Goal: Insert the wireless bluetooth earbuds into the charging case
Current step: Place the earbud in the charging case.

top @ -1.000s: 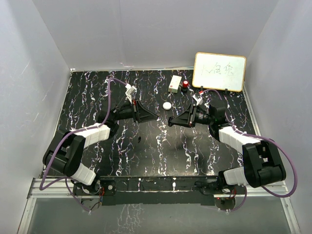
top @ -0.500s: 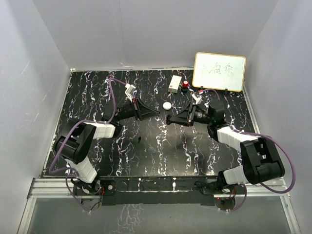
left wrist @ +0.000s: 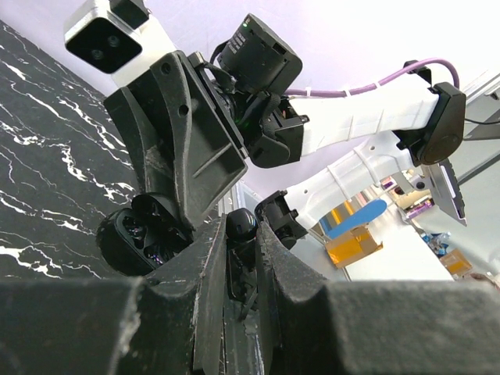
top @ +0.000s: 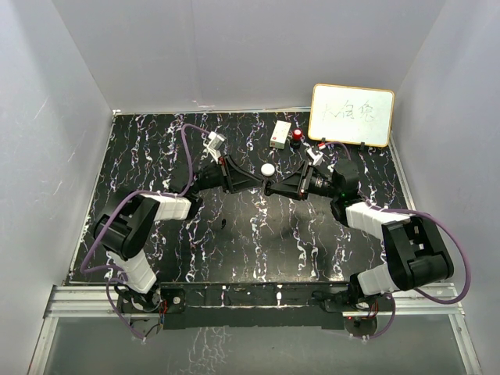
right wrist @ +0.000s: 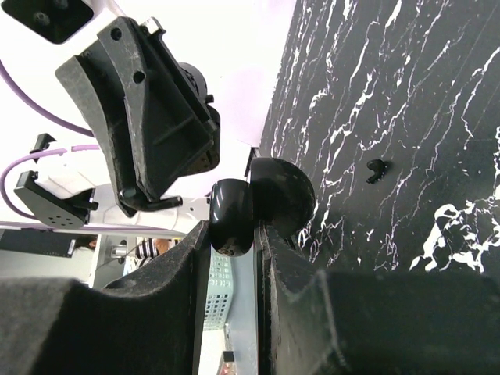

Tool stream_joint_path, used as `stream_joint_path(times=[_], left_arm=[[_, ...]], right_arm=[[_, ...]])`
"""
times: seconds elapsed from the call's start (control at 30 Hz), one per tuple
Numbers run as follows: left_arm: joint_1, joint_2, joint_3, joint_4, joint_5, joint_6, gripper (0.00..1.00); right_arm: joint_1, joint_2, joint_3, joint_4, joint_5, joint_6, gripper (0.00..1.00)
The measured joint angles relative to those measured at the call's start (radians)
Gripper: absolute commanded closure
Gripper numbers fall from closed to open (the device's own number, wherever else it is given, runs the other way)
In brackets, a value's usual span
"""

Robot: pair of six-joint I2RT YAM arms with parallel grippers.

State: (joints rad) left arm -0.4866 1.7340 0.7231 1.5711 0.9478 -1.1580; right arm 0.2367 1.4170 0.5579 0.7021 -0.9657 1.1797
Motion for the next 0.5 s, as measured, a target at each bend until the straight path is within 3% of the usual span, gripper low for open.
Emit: stream_joint_path(times=[0.5], left_arm=[[-0.048, 0.001, 0.005, -0.030, -0.014, 0.074, 1.00]], right_arm=[[0.005, 0.019, 0.000, 0.121, 0.018, 0.098, 1.00]])
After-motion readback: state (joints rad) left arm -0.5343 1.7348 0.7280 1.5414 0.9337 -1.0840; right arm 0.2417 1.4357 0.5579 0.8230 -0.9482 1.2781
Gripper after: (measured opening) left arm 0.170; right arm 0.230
